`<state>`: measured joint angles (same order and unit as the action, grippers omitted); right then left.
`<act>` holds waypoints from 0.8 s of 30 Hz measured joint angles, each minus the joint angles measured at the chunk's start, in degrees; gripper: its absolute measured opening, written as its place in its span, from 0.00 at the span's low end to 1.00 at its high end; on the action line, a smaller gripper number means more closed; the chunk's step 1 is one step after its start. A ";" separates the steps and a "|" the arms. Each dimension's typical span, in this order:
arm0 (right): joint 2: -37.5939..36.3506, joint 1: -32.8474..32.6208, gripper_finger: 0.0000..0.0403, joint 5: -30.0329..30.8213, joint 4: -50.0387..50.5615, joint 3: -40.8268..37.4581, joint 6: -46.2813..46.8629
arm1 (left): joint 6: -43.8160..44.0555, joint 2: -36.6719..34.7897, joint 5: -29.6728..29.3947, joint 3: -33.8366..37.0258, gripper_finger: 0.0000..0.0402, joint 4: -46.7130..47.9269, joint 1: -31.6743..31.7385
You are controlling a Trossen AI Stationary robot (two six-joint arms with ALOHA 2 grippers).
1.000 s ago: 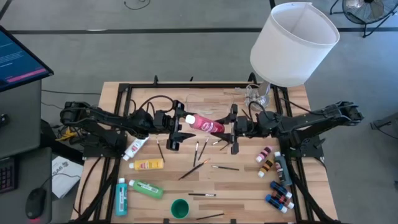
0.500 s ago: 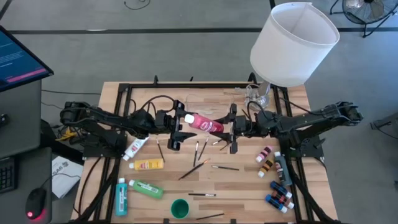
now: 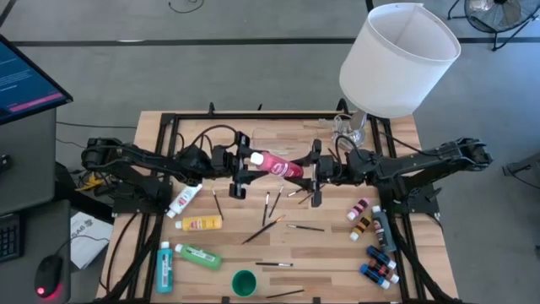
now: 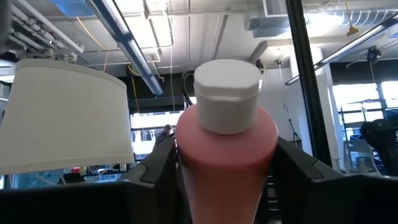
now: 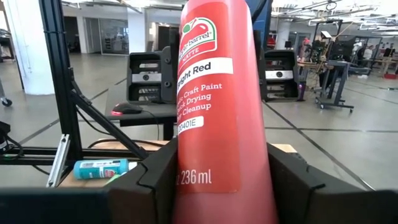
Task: Pick & Place Paint Supplies
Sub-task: Put the big red paint bottle into the transparent bin
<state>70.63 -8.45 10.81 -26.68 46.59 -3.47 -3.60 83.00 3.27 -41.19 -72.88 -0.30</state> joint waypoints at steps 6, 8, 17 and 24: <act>-0.03 0.04 0.45 0.19 -0.03 0.00 -0.19 | 0.16 0.00 1.19 -0.32 0.26 0.38 0.00; -0.13 0.41 0.45 0.20 -0.13 0.02 -0.19 | 0.39 0.00 2.15 -1.01 0.24 1.00 0.07; -0.20 1.03 0.47 -0.26 1.13 0.07 0.31 | 1.14 -0.02 4.05 -2.30 0.23 3.47 0.07; -0.12 1.03 0.47 -0.33 2.34 0.07 0.55 | 1.29 -0.11 4.10 -2.34 0.23 5.01 0.06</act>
<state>70.51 -7.42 10.48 -24.34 46.65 -2.92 -2.31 82.89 7.37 -43.53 -67.88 -0.24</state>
